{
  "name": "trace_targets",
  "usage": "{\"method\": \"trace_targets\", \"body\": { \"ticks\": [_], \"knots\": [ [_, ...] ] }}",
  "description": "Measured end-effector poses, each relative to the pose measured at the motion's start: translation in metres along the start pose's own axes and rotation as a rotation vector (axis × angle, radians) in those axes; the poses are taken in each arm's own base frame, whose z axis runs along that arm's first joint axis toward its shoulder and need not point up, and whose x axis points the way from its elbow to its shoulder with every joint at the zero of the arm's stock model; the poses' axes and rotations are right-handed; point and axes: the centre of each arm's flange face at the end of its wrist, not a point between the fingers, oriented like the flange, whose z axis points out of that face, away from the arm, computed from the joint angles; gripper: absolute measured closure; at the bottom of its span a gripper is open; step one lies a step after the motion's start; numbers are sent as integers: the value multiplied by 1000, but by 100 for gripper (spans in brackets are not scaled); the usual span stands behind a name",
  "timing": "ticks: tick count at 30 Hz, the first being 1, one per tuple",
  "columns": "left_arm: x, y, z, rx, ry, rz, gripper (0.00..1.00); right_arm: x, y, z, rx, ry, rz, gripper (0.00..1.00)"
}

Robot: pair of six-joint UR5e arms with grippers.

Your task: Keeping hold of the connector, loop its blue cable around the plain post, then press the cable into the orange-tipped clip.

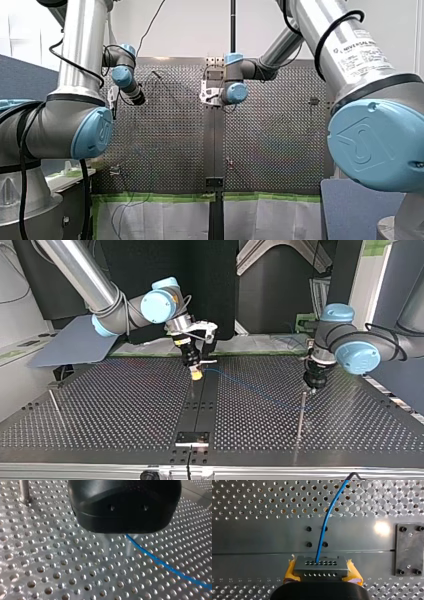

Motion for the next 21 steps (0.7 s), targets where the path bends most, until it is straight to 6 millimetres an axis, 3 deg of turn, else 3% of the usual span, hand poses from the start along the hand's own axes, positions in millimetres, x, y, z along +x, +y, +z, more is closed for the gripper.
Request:
{"method": "trace_targets", "body": {
  "ticks": [2, 3, 5, 15, 21],
  "knots": [
    [0, -1, 1, 13, -3, -2, 29, -3, 1, 0, -2, 1, 0, 100],
    [0, -1, 1, 15, -4, -2, 29, -5, 2, 0, -3, 2, 0, 100],
    [-1, -2, 1, 15, -7, -3, 20, -10, 2, 0, -5, -1, 1, 100],
    [-4, 2, 8, -19, -63, -51, 17, -65, 3, 7, -21, -57, 0, 100],
    [19, 1, 21, -1, -11, -46, 17, -98, 7, 16, -35, -61, 26, 100]
  ]
}}
